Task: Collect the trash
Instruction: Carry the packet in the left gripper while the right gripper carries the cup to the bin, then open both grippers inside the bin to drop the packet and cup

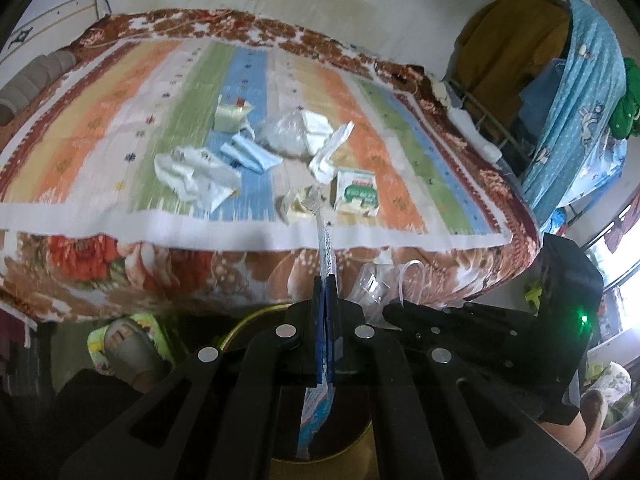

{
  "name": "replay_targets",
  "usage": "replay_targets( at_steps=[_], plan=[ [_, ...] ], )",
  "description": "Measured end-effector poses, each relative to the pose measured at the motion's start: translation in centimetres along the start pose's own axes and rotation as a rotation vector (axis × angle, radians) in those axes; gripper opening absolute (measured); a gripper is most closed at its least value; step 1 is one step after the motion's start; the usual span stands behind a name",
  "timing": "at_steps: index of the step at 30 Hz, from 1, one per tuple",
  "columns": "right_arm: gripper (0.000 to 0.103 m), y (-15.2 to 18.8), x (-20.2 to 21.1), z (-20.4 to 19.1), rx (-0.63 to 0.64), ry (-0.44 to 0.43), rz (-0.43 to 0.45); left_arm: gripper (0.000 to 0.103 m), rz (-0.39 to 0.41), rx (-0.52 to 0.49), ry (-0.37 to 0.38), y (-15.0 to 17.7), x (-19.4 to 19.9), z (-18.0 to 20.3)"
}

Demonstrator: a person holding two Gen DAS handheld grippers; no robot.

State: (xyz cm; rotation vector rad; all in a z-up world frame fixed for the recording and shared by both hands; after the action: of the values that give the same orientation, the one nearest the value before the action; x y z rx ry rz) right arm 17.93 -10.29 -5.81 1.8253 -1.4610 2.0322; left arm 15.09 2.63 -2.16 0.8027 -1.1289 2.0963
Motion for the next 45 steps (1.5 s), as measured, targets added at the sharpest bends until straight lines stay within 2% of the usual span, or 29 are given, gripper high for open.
replay_targets(
  at_steps=[10, 20, 28, 32, 33, 35, 36, 37, 45],
  plan=[
    [0.004, 3.6, -2.7, 0.3, -0.050, 0.002, -0.121, 0.000, -0.097, 0.034, -0.084, 3.1, -3.2, -1.2],
    [0.004, 6.5, -6.5, 0.2, -0.139, -0.050, -0.273, 0.000, -0.241, 0.137, -0.166, 6.0, -7.3, -3.8],
    [0.004, 7.5, -7.9, 0.7, -0.177, -0.051, -0.326, 0.000, -0.325, 0.254, -0.153, 7.1, -9.0, -5.6],
    [0.007, 8.0, -8.5, 1.3, -0.202, -0.034, -0.347, 0.000, -0.361, 0.280, -0.152, 7.6, -9.8, -5.8],
    [0.012, 8.2, -8.8, 1.5, -0.224, -0.035, -0.358, 0.002, -0.378, 0.287, -0.145, 7.9, -10.1, -5.8],
    [0.022, 8.3, -9.0, 1.7, -0.244, -0.042, -0.359, 0.015, -0.386, 0.302, -0.152, 8.0, -10.4, -6.0],
    [0.025, 8.2, -9.0, 1.8, -0.244, -0.036, -0.359, 0.025, -0.381, 0.303, -0.158, 8.0, -10.4, -6.0],
    [0.026, 8.2, -9.0, 1.8, -0.243, -0.029, -0.358, 0.030, -0.371, 0.304, -0.165, 7.9, -10.2, -6.1],
    [0.035, 7.6, -8.3, 2.1, -0.247, -0.024, -0.328, 0.032, -0.294, 0.287, -0.176, 6.2, -8.7, -6.2]
  ],
)
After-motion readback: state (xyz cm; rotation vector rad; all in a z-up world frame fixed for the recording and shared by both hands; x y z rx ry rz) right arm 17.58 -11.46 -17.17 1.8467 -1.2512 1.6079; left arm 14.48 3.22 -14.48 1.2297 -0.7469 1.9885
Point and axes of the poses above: each gripper's, at about its wrist camera, not at the fingertips, and x roughly against the way its jaws point, z to its right, y to its underside, the point moved 6 cm from there along -x, roughly the way its jaws point, and after that the axes turned 8 degrees about x, right-handed, at the moved point
